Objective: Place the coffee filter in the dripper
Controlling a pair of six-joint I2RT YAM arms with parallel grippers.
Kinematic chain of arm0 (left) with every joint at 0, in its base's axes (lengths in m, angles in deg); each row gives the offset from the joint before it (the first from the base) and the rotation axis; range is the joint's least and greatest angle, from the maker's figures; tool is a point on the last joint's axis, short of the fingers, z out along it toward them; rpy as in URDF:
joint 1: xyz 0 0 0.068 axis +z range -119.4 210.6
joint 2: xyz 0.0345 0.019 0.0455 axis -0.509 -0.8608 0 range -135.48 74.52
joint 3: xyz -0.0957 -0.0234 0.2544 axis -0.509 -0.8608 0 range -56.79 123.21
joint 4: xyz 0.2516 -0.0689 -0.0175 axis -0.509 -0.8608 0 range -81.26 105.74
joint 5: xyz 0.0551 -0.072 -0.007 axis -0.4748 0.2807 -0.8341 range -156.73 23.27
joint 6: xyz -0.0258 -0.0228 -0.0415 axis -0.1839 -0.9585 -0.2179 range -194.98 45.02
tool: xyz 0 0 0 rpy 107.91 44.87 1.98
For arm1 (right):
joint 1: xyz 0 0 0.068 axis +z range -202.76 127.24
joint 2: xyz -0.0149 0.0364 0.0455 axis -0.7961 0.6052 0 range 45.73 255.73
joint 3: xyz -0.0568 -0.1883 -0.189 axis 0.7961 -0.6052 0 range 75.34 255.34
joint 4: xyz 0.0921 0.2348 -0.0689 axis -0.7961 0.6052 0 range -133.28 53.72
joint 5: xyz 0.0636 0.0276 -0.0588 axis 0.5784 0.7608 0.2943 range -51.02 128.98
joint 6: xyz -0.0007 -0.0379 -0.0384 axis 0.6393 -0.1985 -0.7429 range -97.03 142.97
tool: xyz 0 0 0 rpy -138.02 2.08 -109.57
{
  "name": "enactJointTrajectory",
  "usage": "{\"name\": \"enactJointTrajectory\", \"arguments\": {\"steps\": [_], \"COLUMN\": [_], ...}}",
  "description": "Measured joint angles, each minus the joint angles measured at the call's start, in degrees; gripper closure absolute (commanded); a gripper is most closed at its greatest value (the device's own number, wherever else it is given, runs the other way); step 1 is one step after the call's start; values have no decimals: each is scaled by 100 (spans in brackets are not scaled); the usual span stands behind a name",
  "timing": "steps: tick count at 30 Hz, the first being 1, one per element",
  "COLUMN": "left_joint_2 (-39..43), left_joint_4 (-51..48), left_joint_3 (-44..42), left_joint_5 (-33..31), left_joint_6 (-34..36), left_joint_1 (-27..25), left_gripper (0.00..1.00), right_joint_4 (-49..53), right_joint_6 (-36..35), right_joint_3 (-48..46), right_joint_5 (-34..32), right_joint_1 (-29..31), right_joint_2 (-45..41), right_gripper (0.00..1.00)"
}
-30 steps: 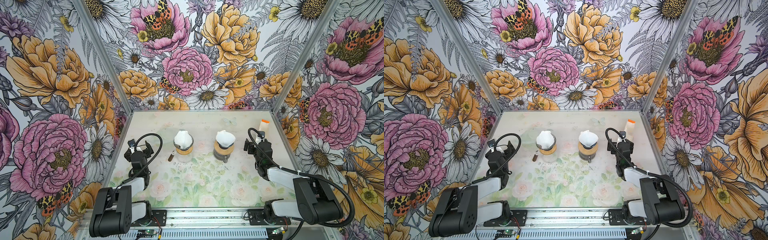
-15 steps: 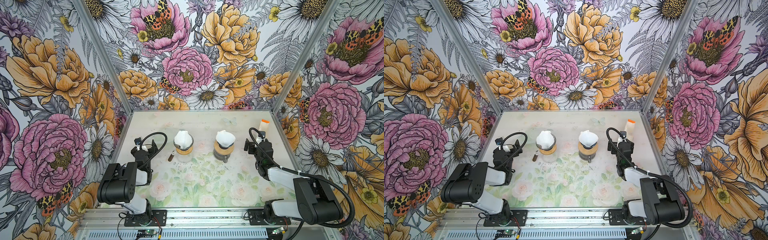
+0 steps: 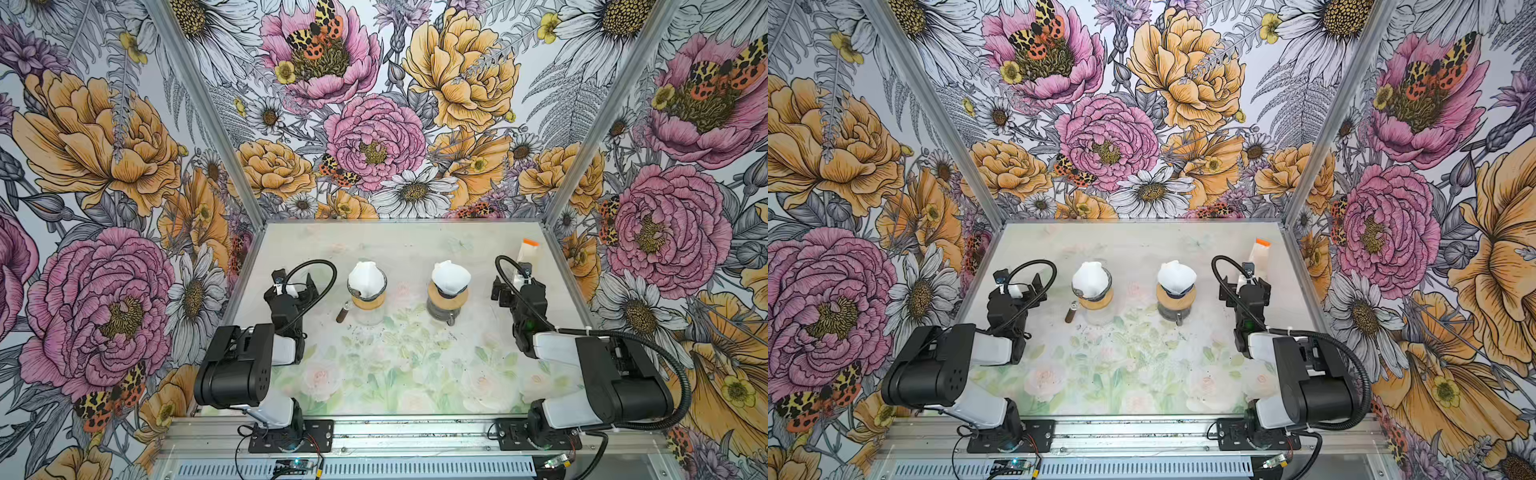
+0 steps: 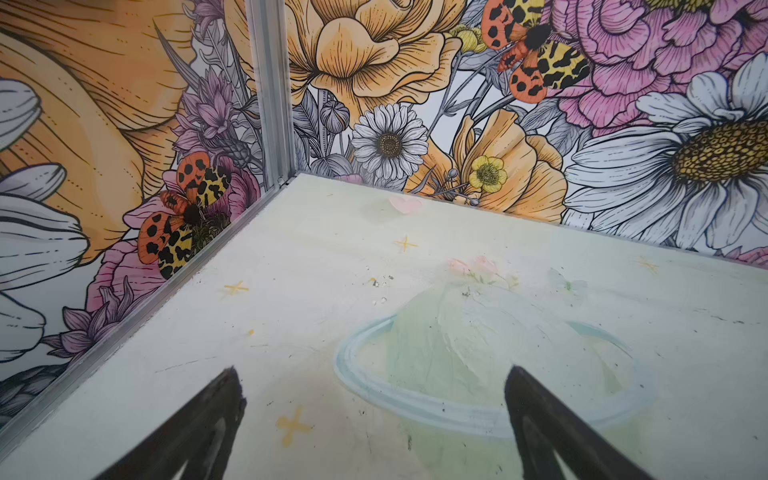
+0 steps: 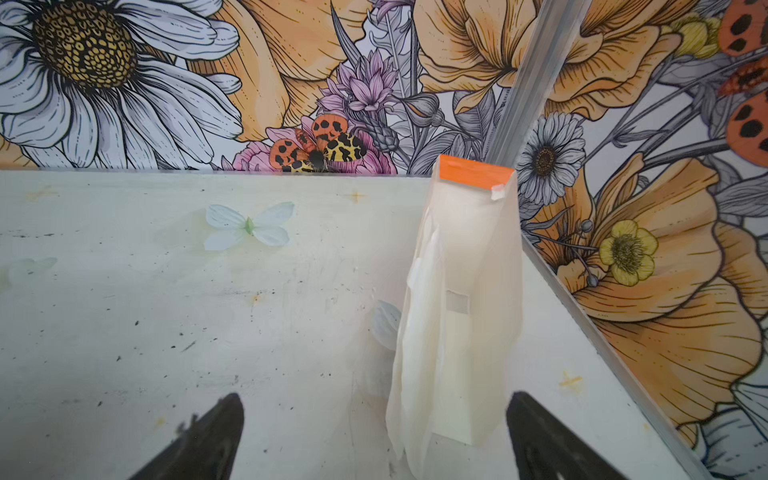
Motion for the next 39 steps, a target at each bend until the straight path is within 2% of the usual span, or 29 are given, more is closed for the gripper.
{"name": "enactJointTrajectory", "arguments": {"steps": [10, 21, 39], "left_joint_2": [0, 0, 0], "left_joint_4": [-76, -468, -564], "left_joint_3": [17, 286, 286], "left_joint_5": [-20, -92, -153], "left_joint_6": [13, 238, 297], "left_joint_1": [-42, -278, -289], "left_gripper": [1, 1, 1], "right_joint_4": [-407, -407, -400], "right_joint_6": [-2, 2, 26], "right_joint_3": [-35, -35, -35], "right_joint_5": [557, 592, 588], "right_joint_1": [-184, -229, -229], "right_joint_2": [229, 229, 229], "right_gripper": [1, 1, 0]}}
